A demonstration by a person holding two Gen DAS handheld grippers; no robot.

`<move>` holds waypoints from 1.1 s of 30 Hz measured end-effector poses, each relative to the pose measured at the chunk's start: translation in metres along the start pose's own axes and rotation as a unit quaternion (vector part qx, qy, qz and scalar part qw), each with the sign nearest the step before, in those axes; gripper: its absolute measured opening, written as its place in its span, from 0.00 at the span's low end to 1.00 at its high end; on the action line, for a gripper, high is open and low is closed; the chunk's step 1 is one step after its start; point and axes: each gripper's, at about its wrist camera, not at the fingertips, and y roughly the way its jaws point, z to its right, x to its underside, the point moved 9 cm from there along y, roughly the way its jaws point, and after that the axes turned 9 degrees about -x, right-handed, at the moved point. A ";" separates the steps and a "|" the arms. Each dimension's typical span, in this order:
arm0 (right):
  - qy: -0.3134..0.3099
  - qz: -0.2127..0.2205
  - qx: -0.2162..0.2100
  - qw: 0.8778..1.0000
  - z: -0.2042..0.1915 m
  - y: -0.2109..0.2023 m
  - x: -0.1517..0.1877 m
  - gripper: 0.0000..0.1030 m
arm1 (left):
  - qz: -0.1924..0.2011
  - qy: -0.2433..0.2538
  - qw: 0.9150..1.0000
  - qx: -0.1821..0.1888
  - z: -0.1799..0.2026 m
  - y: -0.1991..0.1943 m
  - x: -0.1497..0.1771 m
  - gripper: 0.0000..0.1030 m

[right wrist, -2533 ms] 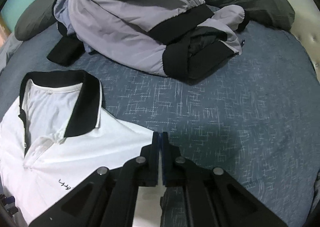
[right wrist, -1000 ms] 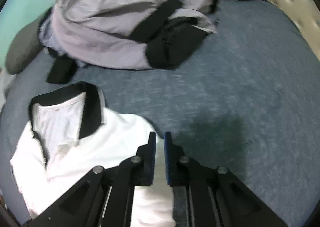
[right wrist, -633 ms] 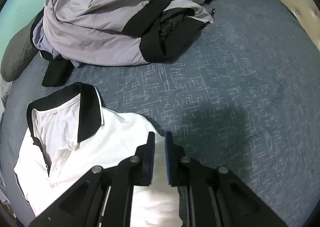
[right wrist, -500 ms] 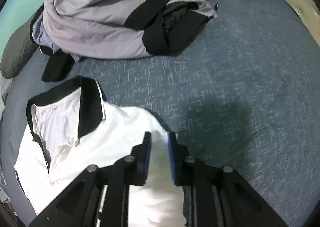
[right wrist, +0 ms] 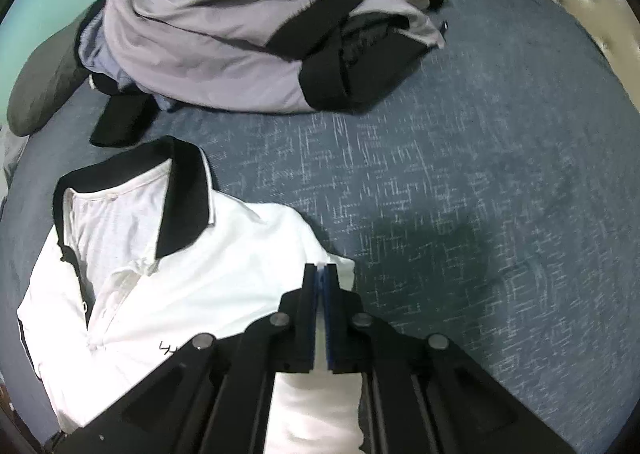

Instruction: Fold clothes

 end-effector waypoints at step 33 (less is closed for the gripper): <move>-0.007 0.063 -0.013 0.998 -0.001 -0.018 -0.027 0.04 | -0.001 -0.003 1.000 0.001 0.000 0.001 0.001 0.40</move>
